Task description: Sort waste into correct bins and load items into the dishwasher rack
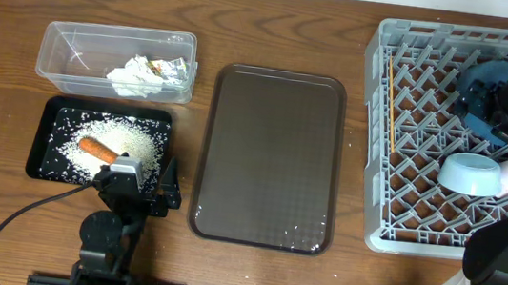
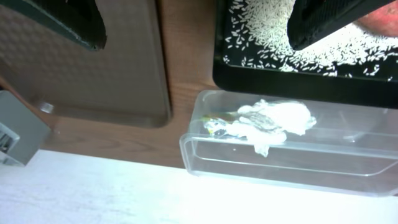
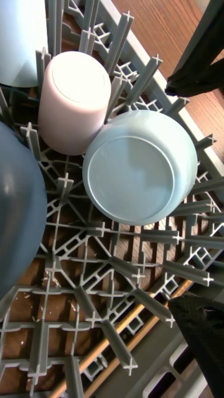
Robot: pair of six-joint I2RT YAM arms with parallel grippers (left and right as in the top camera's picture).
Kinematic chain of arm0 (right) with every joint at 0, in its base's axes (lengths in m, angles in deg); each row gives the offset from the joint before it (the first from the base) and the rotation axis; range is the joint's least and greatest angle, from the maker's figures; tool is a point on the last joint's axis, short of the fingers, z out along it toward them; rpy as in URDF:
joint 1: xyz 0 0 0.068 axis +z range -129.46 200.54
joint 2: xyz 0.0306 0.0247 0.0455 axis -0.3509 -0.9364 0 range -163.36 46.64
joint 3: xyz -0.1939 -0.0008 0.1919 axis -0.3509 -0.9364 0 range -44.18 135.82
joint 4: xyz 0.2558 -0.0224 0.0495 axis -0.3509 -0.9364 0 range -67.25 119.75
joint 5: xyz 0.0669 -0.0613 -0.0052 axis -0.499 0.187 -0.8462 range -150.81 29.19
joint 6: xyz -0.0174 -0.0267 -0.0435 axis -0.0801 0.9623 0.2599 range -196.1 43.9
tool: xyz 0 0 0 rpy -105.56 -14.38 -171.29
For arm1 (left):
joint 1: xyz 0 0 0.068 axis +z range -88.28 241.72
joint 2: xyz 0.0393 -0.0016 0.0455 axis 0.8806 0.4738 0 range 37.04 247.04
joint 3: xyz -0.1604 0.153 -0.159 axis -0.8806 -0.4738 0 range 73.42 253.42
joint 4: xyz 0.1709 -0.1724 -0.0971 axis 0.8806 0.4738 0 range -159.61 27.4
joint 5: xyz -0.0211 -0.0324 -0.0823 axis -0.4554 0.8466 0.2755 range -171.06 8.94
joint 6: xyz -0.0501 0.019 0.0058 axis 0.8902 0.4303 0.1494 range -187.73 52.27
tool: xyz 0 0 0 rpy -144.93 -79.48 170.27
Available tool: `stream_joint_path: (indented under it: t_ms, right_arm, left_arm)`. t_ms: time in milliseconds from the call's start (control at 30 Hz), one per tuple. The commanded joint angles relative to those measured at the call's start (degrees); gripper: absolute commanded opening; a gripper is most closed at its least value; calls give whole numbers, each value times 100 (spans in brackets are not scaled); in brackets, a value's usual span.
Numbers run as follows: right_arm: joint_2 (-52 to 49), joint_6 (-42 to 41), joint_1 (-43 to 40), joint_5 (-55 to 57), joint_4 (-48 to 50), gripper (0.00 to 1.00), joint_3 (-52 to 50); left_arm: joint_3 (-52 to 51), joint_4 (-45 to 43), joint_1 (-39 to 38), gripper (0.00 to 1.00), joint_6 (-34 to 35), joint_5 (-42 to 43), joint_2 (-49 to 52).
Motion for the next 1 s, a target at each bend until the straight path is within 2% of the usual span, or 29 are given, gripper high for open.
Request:
stream_joint_path:
  t_ms: [0,400,967]
  right_arm:
    - [133,37,-22,61,-7,99,22]
    - [133,37,-22,61,-7,99,22]
    - [133,37,-22,59,-7,99,22]
  left_arm:
    - [-238,-155,94,95,-101,-11,-229]
    - [-264,-35,439,95,-861,-116,-560]
    - [-264,-42,439,95,-868,-111,-542]
